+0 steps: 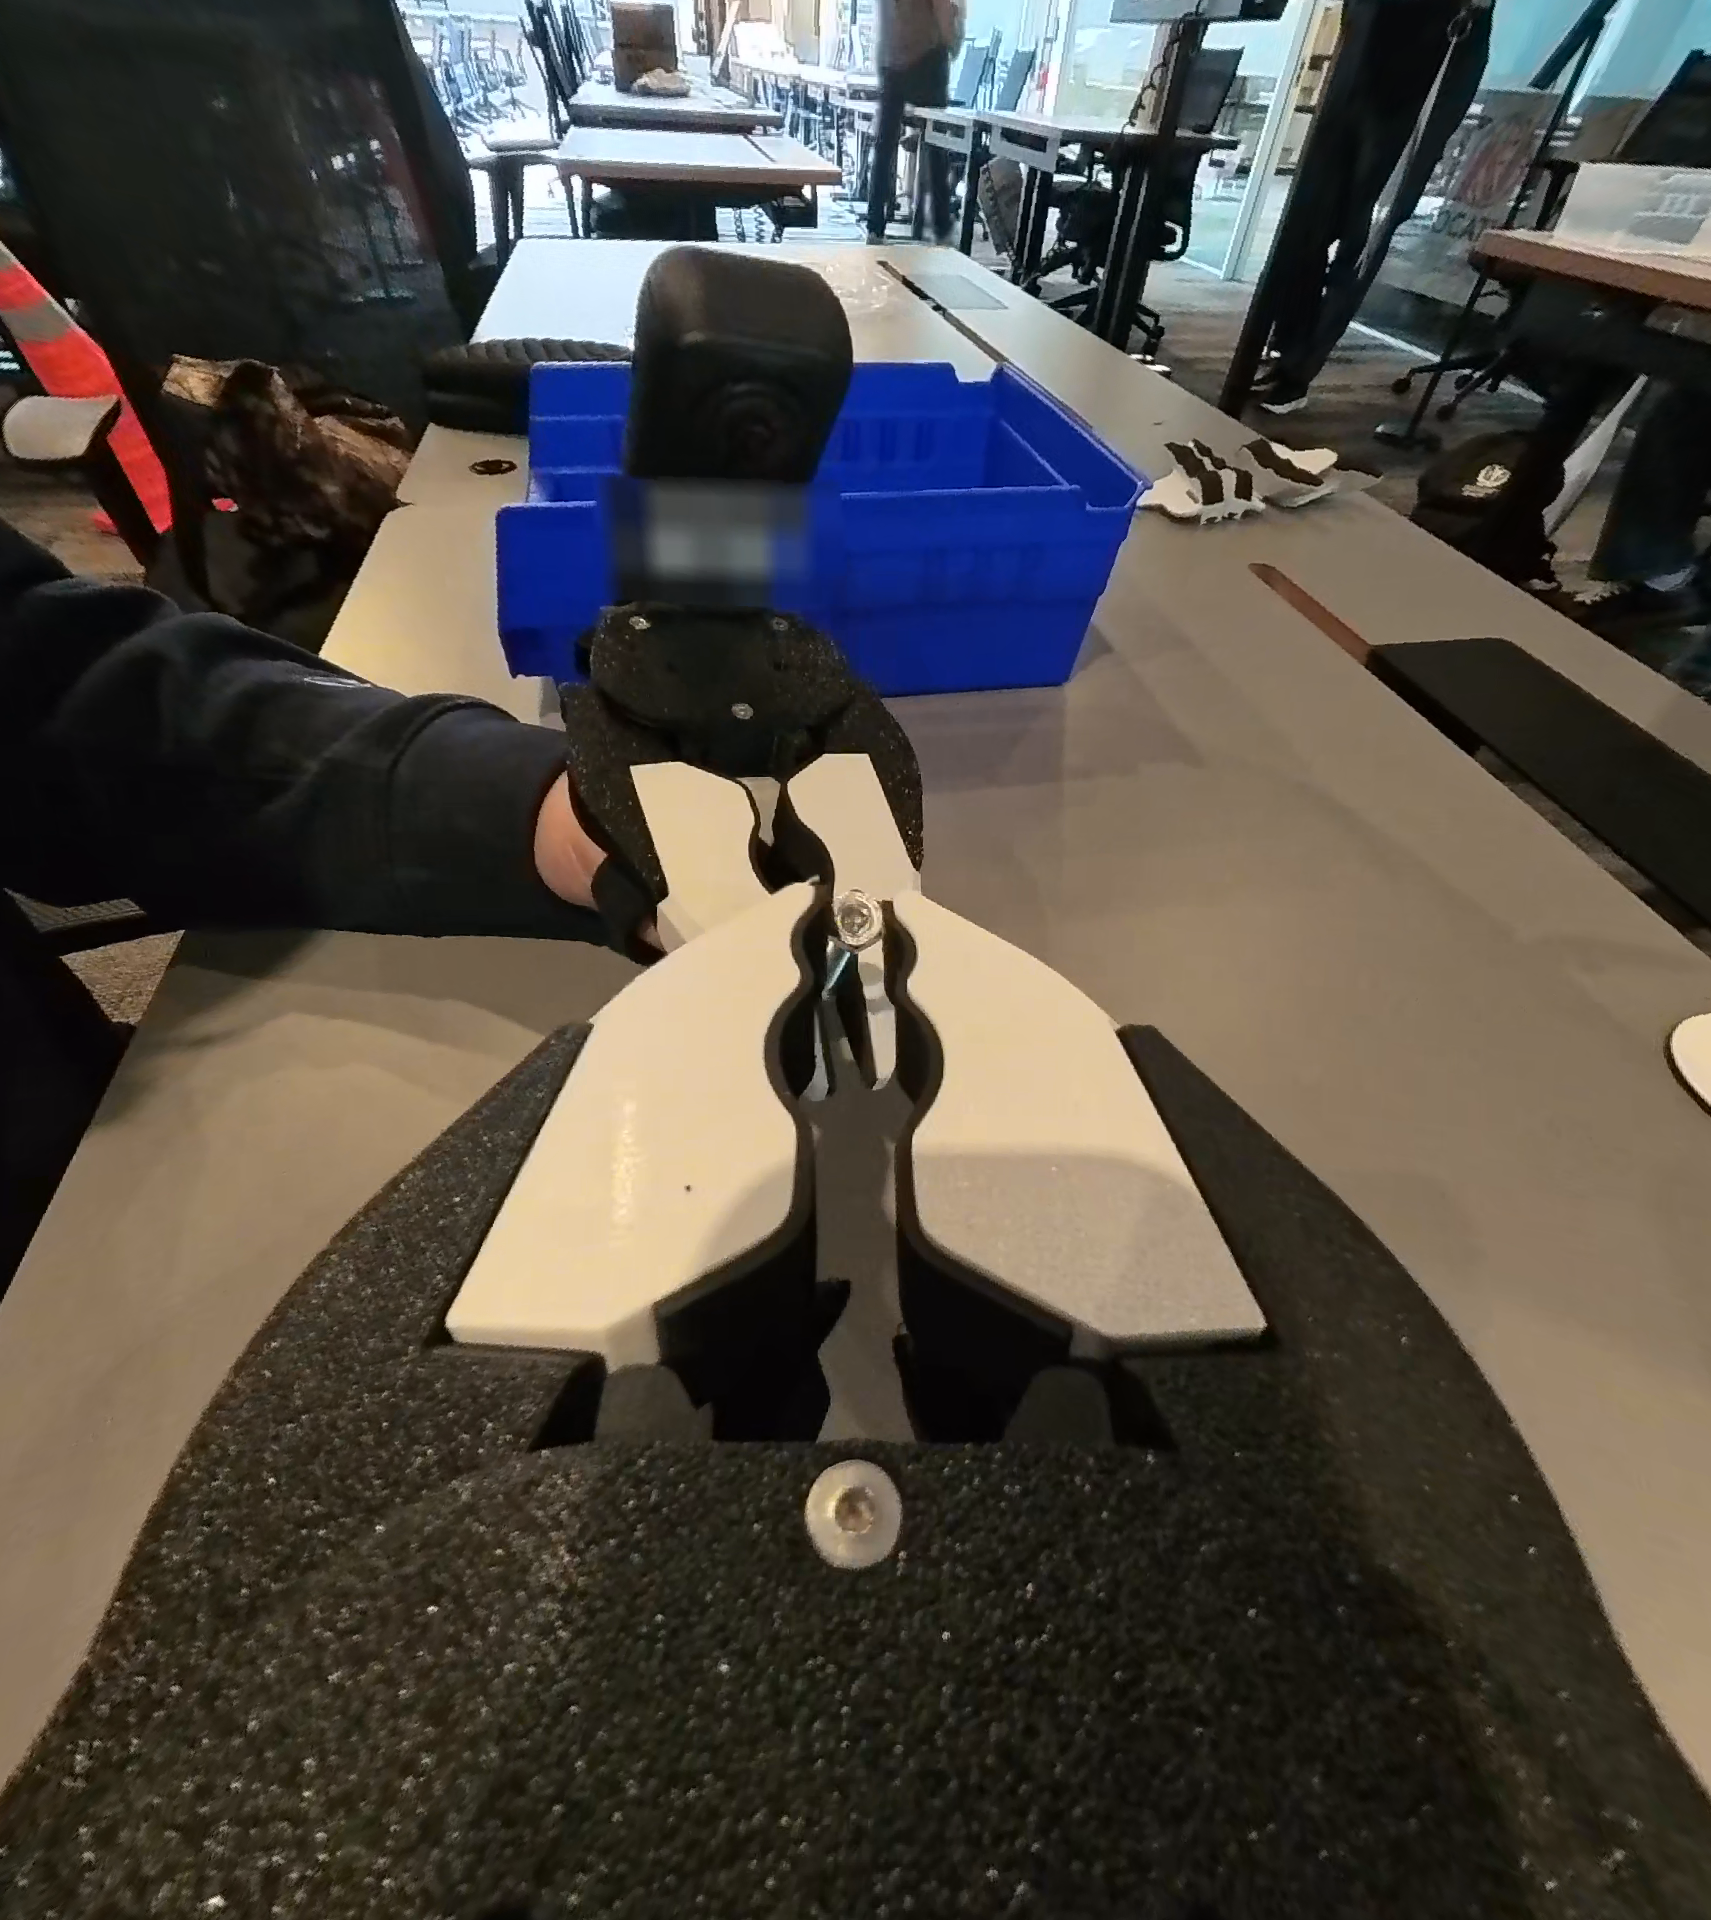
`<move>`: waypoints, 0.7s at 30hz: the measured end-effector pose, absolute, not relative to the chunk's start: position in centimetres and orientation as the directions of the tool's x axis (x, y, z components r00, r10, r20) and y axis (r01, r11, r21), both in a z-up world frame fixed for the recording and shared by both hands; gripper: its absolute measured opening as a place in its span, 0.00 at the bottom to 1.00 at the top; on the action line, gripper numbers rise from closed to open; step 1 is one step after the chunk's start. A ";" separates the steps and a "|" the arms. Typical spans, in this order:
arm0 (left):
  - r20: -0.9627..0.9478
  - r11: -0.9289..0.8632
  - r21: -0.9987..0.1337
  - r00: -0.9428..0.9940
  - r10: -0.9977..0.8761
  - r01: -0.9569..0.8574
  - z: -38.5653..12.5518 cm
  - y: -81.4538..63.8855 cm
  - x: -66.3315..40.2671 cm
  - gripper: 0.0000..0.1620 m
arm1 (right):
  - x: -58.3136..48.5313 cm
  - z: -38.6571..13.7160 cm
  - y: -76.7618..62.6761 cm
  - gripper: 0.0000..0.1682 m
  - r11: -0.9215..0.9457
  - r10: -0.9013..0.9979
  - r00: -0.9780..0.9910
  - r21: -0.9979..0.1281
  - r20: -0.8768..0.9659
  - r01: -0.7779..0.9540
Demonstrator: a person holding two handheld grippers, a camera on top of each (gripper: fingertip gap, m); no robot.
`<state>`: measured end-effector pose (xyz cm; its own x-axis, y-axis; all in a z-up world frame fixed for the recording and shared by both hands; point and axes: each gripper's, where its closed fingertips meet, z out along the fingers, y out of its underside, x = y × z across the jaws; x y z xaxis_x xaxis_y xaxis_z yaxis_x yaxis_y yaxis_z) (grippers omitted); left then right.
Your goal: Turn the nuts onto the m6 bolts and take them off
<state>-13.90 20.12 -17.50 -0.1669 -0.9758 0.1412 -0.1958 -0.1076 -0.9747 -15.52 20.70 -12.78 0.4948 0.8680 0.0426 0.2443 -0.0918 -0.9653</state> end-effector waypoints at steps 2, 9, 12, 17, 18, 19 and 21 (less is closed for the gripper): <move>0.141 -0.106 -0.974 -0.171 -0.975 -0.199 -17.5 20.1 -13.9 0.05 | -15.6 -12.8 20.7 0.06 -0.092 0.869 0.493 -0.965 0.042 0.244; 0.126 -0.090 -0.975 -0.172 -0.977 -0.205 -17.7 19.9 -13.8 0.05 | -15.6 -13.0 20.5 0.06 -0.107 0.874 0.484 -0.961 0.030 0.253; 0.125 -0.089 -0.975 -0.174 -0.977 -0.205 -17.7 19.9 -13.8 0.05 | -15.4 -13.1 20.4 0.06 -0.110 0.875 0.483 -0.959 0.032 0.263; 0.109 -0.071 -0.978 -0.188 -0.976 -0.198 -17.6 19.6 -13.8 0.05 | -15.5 -13.0 20.1 0.06 -0.122 0.886 0.465 -0.960 0.010 0.252; 0.107 -0.069 -0.978 -0.189 -0.976 -0.197 -17.6 19.6 -13.9 0.05 | -15.5 -13.0 20.1 0.06 -0.124 0.887 0.461 -0.960 0.006 0.251; 0.105 -0.067 -0.978 -0.189 -0.976 -0.197 -17.6 19.6 -13.9 0.05 | -15.5 -13.0 20.0 0.06 -0.126 0.888 0.459 -0.960 0.003 0.251; 0.104 -0.065 -0.978 -0.192 -0.976 -0.197 -17.6 19.5 -13.8 0.05 | -15.5 -13.0 20.0 0.06 -0.131 0.890 0.456 -0.959 -0.003 0.250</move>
